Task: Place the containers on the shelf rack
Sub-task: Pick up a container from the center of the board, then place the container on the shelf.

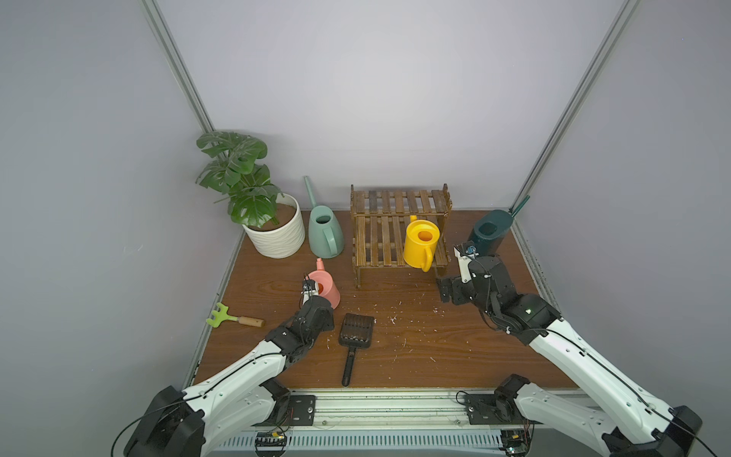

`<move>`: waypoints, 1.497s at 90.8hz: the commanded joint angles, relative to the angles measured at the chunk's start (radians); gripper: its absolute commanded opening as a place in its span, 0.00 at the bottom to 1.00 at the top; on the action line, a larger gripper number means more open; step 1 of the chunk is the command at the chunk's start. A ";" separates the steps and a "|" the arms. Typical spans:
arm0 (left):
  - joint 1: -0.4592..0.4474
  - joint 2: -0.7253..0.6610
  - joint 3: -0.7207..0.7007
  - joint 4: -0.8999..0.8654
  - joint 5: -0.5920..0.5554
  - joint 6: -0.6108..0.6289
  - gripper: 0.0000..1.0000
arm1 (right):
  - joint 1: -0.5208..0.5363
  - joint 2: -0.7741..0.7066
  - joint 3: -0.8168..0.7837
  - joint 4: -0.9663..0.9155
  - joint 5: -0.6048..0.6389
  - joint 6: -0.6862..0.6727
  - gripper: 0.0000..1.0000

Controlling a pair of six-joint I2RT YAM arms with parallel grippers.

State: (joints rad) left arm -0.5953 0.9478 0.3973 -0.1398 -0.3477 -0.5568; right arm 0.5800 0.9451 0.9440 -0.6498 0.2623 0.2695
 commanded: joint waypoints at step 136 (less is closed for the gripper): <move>-0.288 0.172 0.758 -0.536 -0.036 0.033 0.08 | -0.009 -0.061 -0.006 -0.005 0.013 0.022 0.99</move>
State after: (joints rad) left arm -0.8375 1.0943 1.0817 -0.6754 -0.3038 -0.4976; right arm 0.5762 0.8997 0.9440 -0.6510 0.2687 0.2810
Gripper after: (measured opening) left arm 0.186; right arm 0.989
